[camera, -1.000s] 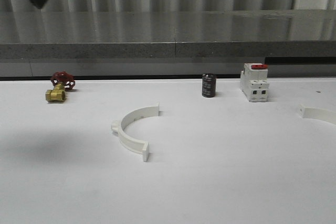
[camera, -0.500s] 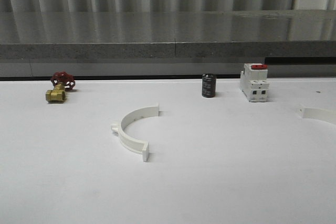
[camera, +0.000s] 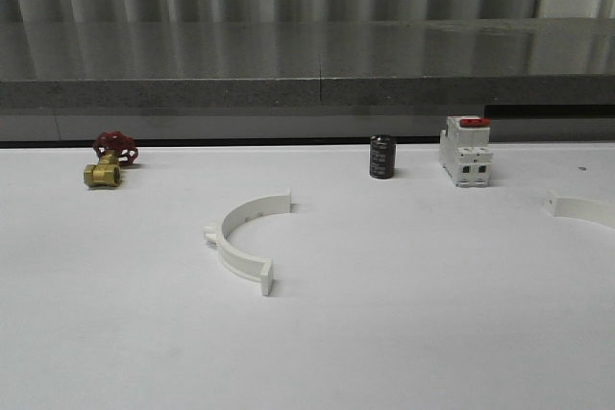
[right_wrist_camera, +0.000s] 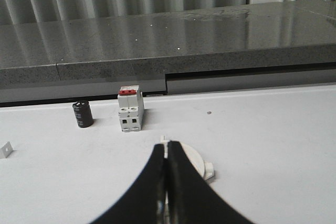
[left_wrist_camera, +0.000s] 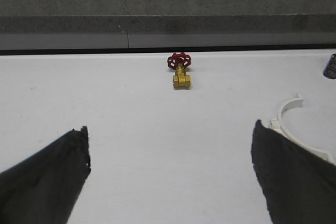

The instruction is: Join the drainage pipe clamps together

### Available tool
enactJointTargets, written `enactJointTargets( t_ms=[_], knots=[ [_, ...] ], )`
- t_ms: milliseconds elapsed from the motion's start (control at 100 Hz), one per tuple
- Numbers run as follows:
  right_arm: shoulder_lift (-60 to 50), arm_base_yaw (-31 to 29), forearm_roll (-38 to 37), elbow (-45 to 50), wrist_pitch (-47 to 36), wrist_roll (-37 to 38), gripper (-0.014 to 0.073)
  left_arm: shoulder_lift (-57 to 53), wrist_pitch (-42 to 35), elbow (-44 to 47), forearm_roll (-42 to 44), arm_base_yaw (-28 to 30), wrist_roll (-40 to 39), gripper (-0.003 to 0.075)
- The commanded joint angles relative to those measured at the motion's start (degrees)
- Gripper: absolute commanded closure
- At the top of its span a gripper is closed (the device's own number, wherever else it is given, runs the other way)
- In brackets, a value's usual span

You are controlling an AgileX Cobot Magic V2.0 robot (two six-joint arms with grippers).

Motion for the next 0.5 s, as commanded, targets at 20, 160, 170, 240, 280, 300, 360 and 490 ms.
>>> enactJointTargets(
  t_ms=[20,160,170,240,280,300,360,490],
  knots=[
    [-1.1,-0.4,-0.3,-0.9,-4.9,-0.3,0.0662,-2.1,-3.7,-1.0,-0.8,0.1,0.1,0.0188],
    [-1.1,-0.4,-0.3,-0.9,-4.9,-0.3,0.0662,-2.7,-3.4,-1.0,-1.0,0.1,0.1,0.0365],
    [-1.1,-0.4,-0.3,-0.9,-4.9,-0.3,0.0662,-2.7,-3.3,-1.0,-1.0,0.1,0.1,0.0387],
    [-1.1,-0.4,-0.3,-0.9,-4.9,-0.3,0.0662,-2.7,-3.3,-1.0,-1.1,0.1,0.1,0.0502],
    [-1.1,-0.4,-0.3,-0.9,-4.9,-0.3,0.0662,-2.7,-3.3,-1.0,-1.1,0.1,0.1,0.0561],
    [-1.1,-0.4,-0.3,-0.9,-4.9,-0.3,0.0662,-2.7,-3.3,-1.0,-1.1,0.1,0.1,0.0596],
    [-1.1,-0.4,-0.3,-0.9,-4.9,-0.3,0.0662,-2.7,-3.3,-1.0,-1.1,0.1,0.1,0.0698],
    [-1.1,-0.4,-0.3,-0.9,-4.9,-0.3,0.0662,-2.7,-4.0,-1.0,-1.1,-0.4,0.1,0.0740]
  ],
)
